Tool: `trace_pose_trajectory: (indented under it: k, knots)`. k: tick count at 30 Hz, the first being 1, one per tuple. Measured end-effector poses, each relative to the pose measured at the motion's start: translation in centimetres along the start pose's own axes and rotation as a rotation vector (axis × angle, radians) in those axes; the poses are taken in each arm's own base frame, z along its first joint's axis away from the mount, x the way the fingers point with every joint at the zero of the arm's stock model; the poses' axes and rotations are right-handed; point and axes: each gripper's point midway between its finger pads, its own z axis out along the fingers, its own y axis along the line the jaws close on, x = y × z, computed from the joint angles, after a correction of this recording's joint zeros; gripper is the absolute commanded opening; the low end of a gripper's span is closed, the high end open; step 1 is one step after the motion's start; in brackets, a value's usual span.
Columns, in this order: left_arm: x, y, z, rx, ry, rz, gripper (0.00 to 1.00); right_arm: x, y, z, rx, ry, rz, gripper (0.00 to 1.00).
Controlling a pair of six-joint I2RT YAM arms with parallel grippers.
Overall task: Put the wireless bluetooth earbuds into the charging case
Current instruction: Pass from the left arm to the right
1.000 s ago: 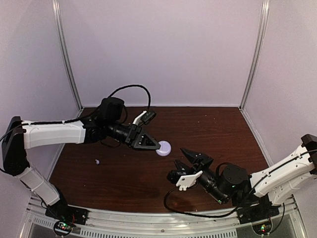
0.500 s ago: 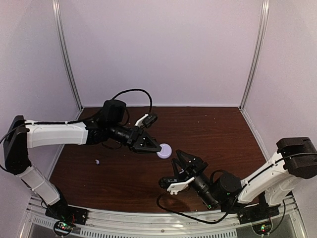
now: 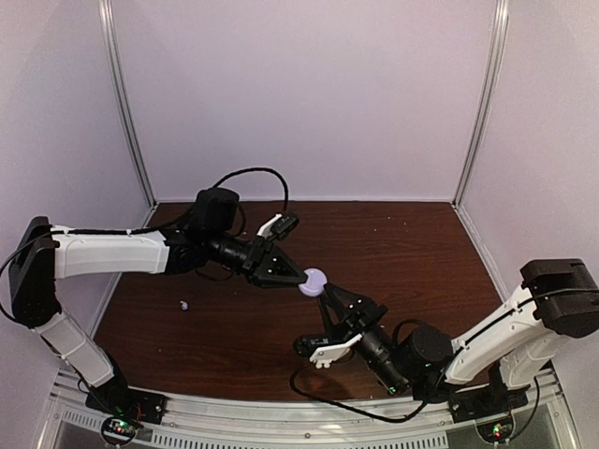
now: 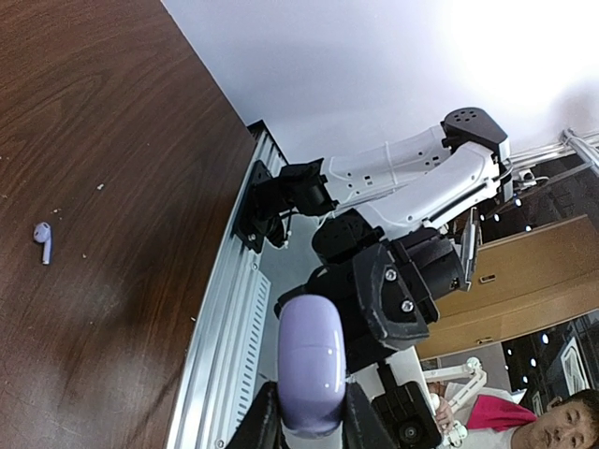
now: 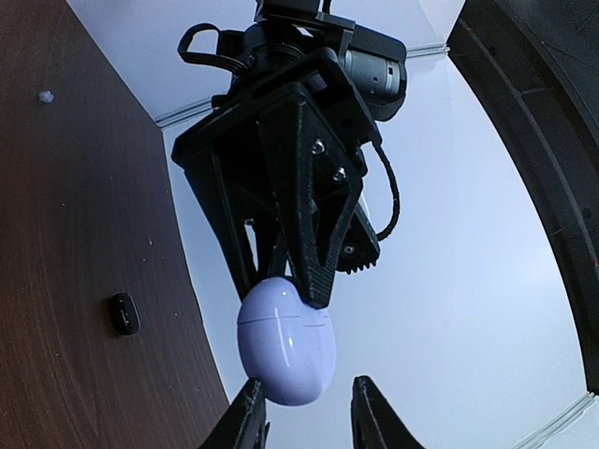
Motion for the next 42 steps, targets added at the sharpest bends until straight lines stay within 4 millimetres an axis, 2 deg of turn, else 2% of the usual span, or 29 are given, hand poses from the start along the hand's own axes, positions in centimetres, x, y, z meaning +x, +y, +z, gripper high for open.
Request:
trace_pose_trajectory:
  k: [9,19,42]
  knots:
    - [0.5,0.2,0.8,0.009,0.018,-0.013,0.16,-0.3,1.5,0.5,-0.015,0.0,-0.062,0.28]
    - [0.2,0.6,0.8,-0.008,0.006,-0.028,0.17,0.1,1.9,0.9,-0.007,0.016,-0.129,0.25]
    - [-0.3,1.4,0.7,-0.043,-0.026,-0.028,0.17,1.4,2.0,2.3,0.025,0.073,-0.172,0.31]
